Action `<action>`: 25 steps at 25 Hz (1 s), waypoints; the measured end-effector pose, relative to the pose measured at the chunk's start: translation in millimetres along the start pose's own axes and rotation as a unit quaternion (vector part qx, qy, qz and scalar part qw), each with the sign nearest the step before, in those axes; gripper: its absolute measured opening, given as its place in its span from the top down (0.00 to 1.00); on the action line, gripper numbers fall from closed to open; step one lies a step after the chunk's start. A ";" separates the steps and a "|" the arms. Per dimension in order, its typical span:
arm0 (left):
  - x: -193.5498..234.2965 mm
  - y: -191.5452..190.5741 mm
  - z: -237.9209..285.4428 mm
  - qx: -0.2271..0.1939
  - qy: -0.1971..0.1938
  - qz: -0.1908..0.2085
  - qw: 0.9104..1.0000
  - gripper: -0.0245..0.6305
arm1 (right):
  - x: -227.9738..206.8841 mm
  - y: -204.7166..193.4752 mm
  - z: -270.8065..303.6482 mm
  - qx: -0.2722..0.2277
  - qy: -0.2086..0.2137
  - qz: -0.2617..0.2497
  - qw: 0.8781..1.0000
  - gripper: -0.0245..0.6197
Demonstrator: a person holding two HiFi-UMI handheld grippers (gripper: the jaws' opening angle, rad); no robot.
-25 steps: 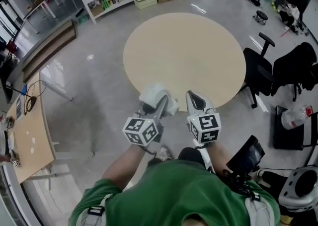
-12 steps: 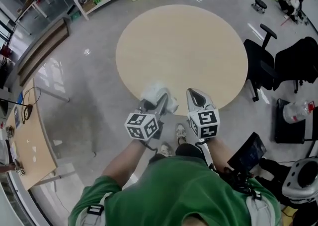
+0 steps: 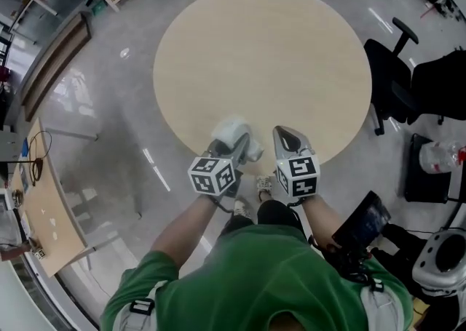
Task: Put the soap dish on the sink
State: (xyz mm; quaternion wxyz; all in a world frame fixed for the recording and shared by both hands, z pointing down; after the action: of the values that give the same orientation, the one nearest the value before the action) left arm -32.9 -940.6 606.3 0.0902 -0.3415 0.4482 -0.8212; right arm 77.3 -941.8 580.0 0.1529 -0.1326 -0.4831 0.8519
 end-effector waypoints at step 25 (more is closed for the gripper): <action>52.7 -59.5 83.5 0.108 0.029 -0.087 0.990 0.73 | -36.5 -67.3 79.6 0.093 0.028 0.029 0.995 0.96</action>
State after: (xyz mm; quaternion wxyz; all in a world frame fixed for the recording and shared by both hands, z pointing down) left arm -9.5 -986.2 709.6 0.0417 -0.3440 0.3276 -0.8790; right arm 89.9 -985.6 680.6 0.1531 -0.1561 -0.3933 0.8930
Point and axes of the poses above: the fingertips, and each gripper's own axes: z forward along the fingers, x to its left, y out of its top, the point moved 1 cm from there along -z, backward along the fingers, and after that the axes turned 3 degrees about -y, right-handed, at the moved point
